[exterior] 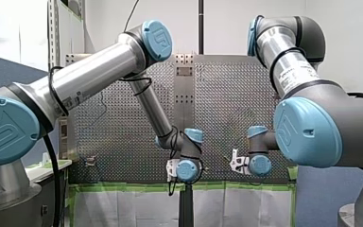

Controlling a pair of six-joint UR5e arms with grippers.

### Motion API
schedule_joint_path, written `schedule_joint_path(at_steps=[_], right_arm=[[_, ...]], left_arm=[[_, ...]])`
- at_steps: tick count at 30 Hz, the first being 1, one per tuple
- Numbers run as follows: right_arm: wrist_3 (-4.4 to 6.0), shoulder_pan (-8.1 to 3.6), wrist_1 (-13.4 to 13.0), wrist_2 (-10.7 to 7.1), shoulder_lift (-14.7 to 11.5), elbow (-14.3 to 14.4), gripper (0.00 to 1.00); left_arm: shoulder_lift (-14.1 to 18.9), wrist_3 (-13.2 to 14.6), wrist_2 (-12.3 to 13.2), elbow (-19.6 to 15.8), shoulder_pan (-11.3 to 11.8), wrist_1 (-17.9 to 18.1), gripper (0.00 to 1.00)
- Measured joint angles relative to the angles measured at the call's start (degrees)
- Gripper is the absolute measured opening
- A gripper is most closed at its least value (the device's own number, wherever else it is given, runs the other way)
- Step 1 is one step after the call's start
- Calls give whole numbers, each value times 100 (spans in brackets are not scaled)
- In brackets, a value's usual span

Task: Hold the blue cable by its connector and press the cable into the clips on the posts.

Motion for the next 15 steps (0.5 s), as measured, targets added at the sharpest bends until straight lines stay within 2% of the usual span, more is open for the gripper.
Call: schedule_joint_path(at_steps=[7,15], right_arm=[[-16,-160,253,-98,286,-349,21],[-25,-498,435,-434,328,-537,23]], left_arm=[[-276,-1,17,384,-53,-64,2],[-545,39,33,778,-77,-169,2]])
